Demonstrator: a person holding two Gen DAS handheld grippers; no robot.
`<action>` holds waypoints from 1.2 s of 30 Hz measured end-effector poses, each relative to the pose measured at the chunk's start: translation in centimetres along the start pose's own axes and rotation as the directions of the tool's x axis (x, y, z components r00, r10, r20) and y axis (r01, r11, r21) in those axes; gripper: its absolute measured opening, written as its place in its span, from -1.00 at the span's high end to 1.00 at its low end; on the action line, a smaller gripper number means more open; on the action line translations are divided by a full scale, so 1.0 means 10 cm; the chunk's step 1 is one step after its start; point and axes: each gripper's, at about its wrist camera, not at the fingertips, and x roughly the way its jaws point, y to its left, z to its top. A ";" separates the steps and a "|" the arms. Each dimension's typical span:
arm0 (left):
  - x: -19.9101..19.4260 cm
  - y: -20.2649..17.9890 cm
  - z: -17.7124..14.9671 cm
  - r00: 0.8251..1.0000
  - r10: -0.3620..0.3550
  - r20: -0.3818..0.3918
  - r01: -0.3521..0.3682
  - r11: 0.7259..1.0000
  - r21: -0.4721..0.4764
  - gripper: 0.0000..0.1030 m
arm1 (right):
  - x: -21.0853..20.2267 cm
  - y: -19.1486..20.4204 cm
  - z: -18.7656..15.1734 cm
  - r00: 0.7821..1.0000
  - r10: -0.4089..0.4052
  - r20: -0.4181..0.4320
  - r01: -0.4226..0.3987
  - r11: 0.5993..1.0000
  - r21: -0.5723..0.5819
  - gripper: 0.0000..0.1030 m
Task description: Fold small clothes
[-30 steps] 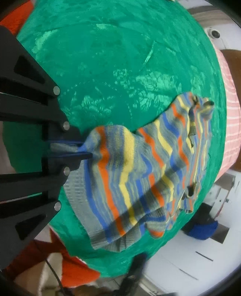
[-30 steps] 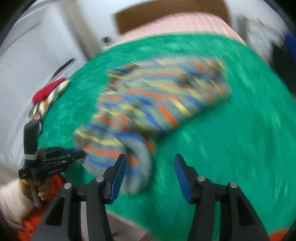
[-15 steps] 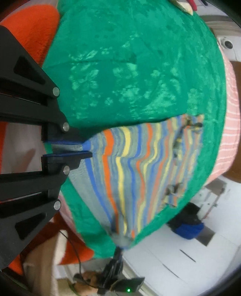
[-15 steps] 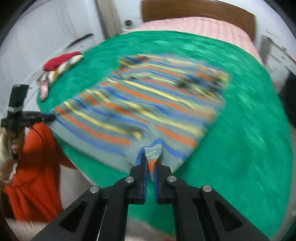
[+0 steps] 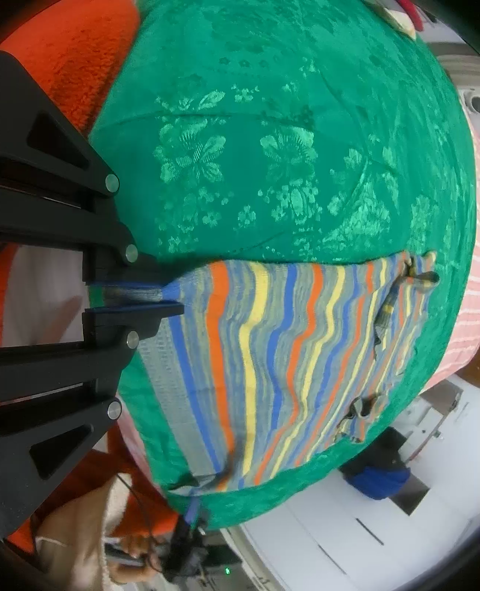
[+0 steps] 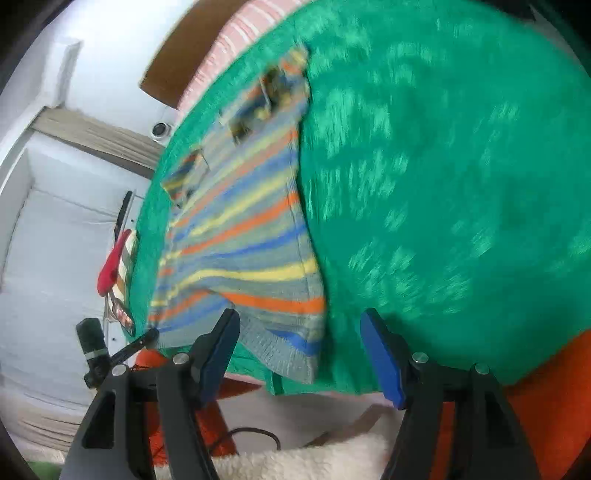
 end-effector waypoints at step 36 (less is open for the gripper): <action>-0.31 -0.26 0.45 0.923 0.249 0.294 -0.256 0.967 -0.016 -0.78 | -0.12 1.44 0.90 0.867 -0.393 0.305 0.498 0.683 -0.534 -0.24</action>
